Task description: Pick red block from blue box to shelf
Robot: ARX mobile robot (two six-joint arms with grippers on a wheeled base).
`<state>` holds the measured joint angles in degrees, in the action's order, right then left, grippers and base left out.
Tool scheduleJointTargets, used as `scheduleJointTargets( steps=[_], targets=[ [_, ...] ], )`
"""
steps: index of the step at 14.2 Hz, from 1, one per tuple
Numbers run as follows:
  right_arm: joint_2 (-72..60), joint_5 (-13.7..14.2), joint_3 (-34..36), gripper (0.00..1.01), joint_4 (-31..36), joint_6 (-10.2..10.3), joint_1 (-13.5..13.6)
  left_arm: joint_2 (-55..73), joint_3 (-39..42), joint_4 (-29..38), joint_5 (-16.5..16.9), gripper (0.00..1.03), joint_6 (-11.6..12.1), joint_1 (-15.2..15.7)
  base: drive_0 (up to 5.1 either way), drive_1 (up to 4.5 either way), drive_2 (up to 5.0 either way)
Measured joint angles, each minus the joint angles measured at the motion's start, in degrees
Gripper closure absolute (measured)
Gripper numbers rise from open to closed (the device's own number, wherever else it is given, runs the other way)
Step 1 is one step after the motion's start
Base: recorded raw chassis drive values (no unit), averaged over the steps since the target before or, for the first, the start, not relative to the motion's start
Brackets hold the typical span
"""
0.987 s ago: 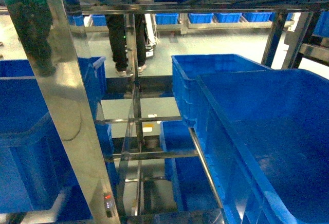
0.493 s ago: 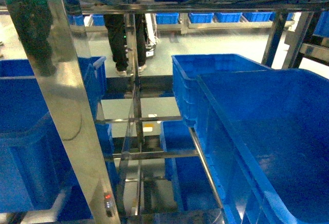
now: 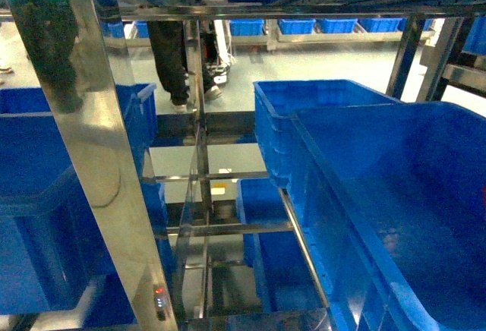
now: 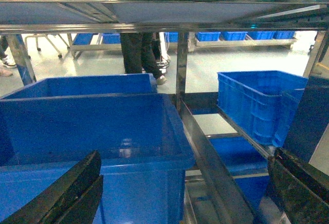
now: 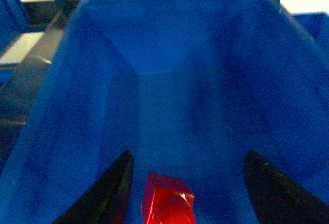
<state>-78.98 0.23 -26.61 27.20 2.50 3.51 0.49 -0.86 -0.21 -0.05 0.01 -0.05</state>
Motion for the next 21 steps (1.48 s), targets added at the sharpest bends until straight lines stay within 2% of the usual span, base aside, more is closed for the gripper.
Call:
scheduleJointTargets(
  steps=[2,4,5,6,8,9,10,12,13,21],
  targets=[
    [-1.0,3.5,1.8,0.23,-0.5,0.7,1.5,0.0,0.0,0.0,0.0,0.05,0.0,0.0,0.0,0.00,0.0],
    [11.1,5.2,6.2,0.01,-2.2,0.5,2.7,0.0,0.0,0.0,0.0,0.05,0.0,0.0,0.0,0.00,0.0],
    [16.6,5.5,12.3,0.09,9.2,-0.5,2.8,0.0,0.0,0.0,0.0,0.05,0.0,0.0,0.0,0.00,0.0],
    [24.0,5.8,19.2,0.22,15.8,-1.1,2.8,0.0,0.0,0.0,0.0,0.05,0.0,0.0,0.0,0.00,0.0],
    [30.3,5.1,24.4,0.46,19.5,-1.8,1.5,0.0,0.0,0.1,0.0,0.05,0.0,0.0,0.0,0.00,0.0],
    [32.7,1.0,25.2,0.59,16.4,-2.2,-1.7,0.0,0.0,0.0,0.0,0.05,0.0,0.0,0.0,0.00,0.0],
    [35.7,0.2,25.8,0.71,13.3,-2.2,-3.6,0.0,0.0,0.0,-0.2,0.05,0.0,0.0,0.0,0.00,0.0],
    [41.7,-0.2,25.9,0.95,9.5,-2.2,-3.6,0.0,0.0,0.0,0.0,0.05,0.0,0.0,0.0,0.00,0.0],
    [44.2,-0.1,25.9,0.99,6.7,-2.4,-3.5,0.0,0.0,0.0,0.0,0.05,0.0,0.0,0.0,0.00,0.0],
    [60.6,-0.2,25.9,1.00,-8.9,-2.4,-3.5,0.0,0.0,0.0,0.0,0.05,0.0,0.0,0.0,0.00,0.0]
  ],
)
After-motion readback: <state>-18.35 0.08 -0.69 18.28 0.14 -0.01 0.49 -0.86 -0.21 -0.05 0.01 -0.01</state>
